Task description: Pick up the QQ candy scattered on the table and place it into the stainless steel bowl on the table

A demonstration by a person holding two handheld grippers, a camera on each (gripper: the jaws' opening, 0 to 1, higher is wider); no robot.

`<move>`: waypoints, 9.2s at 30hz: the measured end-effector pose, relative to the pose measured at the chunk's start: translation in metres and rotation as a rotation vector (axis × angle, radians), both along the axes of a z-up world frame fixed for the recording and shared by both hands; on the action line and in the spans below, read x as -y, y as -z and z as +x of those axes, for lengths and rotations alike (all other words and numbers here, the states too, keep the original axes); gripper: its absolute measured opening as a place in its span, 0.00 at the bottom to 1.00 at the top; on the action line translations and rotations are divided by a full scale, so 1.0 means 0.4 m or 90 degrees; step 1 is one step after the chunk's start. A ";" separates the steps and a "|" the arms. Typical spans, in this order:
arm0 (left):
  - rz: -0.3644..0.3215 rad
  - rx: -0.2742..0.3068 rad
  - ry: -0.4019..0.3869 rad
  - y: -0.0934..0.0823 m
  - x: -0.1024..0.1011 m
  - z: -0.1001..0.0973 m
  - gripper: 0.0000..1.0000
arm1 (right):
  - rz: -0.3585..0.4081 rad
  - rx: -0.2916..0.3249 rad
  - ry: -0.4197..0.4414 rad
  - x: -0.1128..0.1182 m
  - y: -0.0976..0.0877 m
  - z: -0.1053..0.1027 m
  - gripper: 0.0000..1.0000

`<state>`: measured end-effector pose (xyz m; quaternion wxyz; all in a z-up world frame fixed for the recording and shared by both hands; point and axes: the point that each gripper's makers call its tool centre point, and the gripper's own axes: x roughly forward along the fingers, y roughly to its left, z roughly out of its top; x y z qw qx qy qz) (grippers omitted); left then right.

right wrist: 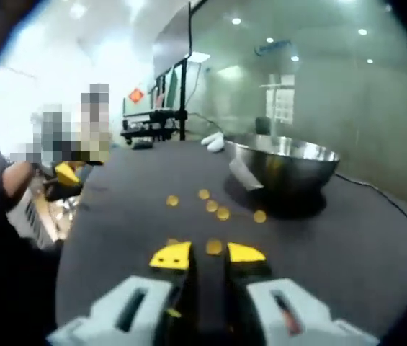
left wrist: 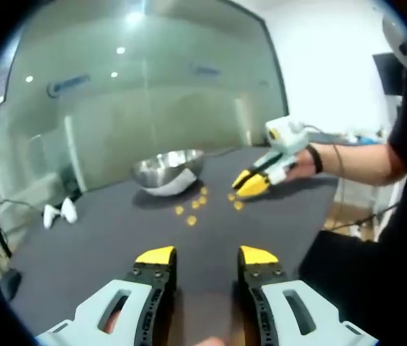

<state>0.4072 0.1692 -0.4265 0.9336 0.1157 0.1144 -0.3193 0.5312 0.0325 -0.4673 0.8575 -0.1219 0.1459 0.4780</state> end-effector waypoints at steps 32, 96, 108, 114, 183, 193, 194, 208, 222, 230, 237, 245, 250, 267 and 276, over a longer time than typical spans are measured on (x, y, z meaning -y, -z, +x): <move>0.012 -0.006 0.009 0.008 0.018 0.008 0.35 | -0.004 -0.033 0.003 -0.001 -0.007 0.020 0.09; 0.009 0.002 0.045 -0.003 0.056 0.005 0.40 | 0.119 0.038 0.106 -0.067 -0.279 0.308 0.22; 0.011 0.005 0.047 -0.006 0.064 0.002 0.40 | 0.128 0.035 0.103 -0.040 -0.288 0.272 0.22; 0.010 0.022 0.081 -0.015 0.085 -0.015 0.40 | 0.163 0.025 0.067 -0.011 -0.290 0.192 0.23; 0.001 0.021 0.072 -0.008 0.097 0.001 0.39 | 0.061 -0.010 -0.021 -0.055 -0.090 -0.003 0.09; 0.002 0.019 0.072 -0.004 0.095 -0.003 0.39 | 0.136 0.093 0.108 -0.023 -0.268 0.138 0.09; 0.002 0.018 0.071 -0.004 0.093 -0.002 0.39 | 0.141 0.103 0.122 -0.016 -0.280 0.155 0.09; 0.001 0.013 0.071 0.001 0.092 0.000 0.39 | 0.164 0.185 0.268 0.033 -0.396 0.366 0.09; -0.003 0.009 0.067 0.005 0.085 0.009 0.39 | 0.136 0.180 0.266 0.003 -0.367 0.411 0.09; -0.008 0.017 0.059 -0.003 0.075 0.009 0.38 | 0.146 0.116 0.261 -0.012 -0.334 0.414 0.19; -0.004 0.024 0.066 -0.015 0.093 0.002 0.39 | 0.142 0.091 0.246 -0.020 -0.312 0.399 0.21; 0.005 0.019 0.077 -0.007 0.107 -0.003 0.39 | 0.139 0.089 0.242 -0.002 -0.309 0.373 0.20; 0.006 0.022 0.076 -0.009 0.111 0.000 0.39 | 0.143 0.083 0.233 0.003 -0.312 0.360 0.20; 0.003 0.022 0.085 -0.007 0.125 0.001 0.39 | 0.154 0.082 0.171 0.032 -0.314 0.201 0.20; 0.005 0.019 0.086 0.003 0.115 -0.005 0.39 | 0.092 0.054 0.158 0.098 -0.174 0.060 0.20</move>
